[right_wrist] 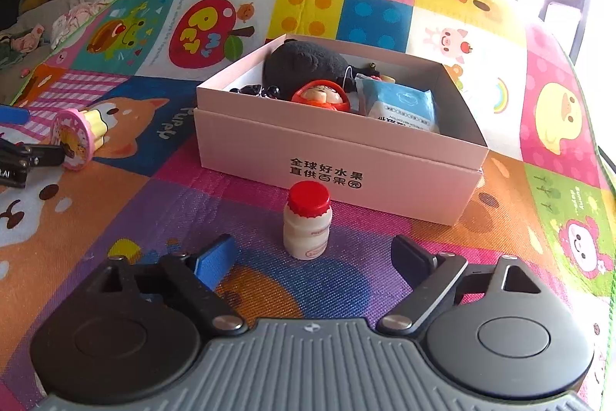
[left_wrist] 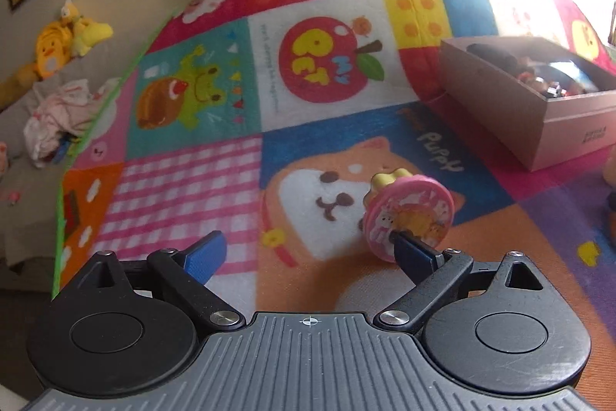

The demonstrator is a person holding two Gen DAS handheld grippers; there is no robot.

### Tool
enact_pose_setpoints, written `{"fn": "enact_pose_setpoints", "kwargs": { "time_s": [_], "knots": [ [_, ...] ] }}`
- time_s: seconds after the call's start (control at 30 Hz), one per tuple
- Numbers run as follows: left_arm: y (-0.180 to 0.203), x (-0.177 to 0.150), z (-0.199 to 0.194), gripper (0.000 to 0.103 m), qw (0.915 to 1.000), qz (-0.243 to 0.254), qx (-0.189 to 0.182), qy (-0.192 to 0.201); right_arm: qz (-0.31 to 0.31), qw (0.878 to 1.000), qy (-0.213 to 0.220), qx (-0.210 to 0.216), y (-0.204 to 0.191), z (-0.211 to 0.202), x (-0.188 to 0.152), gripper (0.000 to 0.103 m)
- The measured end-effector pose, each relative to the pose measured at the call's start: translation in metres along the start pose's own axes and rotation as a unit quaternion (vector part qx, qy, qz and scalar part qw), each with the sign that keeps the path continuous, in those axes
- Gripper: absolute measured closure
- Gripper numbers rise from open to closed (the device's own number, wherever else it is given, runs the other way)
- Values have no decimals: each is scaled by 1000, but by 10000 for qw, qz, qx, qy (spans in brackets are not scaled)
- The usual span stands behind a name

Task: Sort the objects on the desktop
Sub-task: 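Carry the yellow cup into the pink box and release it with the left tool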

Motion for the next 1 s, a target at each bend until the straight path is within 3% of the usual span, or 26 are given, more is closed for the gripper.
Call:
{"fn": "enact_pose_setpoints", "kwargs": {
  "time_s": [0.07, 0.13, 0.23, 0.37, 0.57, 0.63, 0.8, 1.0],
  "knots": [
    [0, 1, -9, 6, 9977, -228, -630, 79, -6, 10000, -11, -13, 0, 0, 0, 13],
    [10, 2, -12, 5, 9953, -227, -936, 131, -13, 10000, -11, -26, -1, 1, 0, 10],
    [28, 4, -2, 5, 9971, -151, -736, 125, -37, 10000, -1, -59, -2, 0, 0, 9],
    [33, 6, 15, 6, 9954, -626, -719, -20, -52, 9999, 44, -99, -2, -1, 0, 9],
    [38, 10, 31, 26, 9946, -723, -719, -190, -74, 9999, 51, -93, -3, -2, 0, 9],
    [36, 9, 35, 42, 9948, -749, -656, -216, -81, 9998, 117, -102, -4, -4, 0, 9],
    [34, 7, 22, 42, 9944, -657, -823, -112, 16, 9998, 167, -79, -1, -4, 2, 22],
    [50, 0, -8, 42, 9916, -305, -1259, -39, -39, 9997, 242, -78, -3, -2, 9, 46]
  ]
}}
Point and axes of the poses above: each gripper's, at about its wrist camera, not at the fingertips, and z roughly the way its jaws point, y to its right, x to its top, the point moved 1 cm from there along z, roughly the way its jaws point, and after that the axes turned 1 degree about -x, right-handed, at the moved point
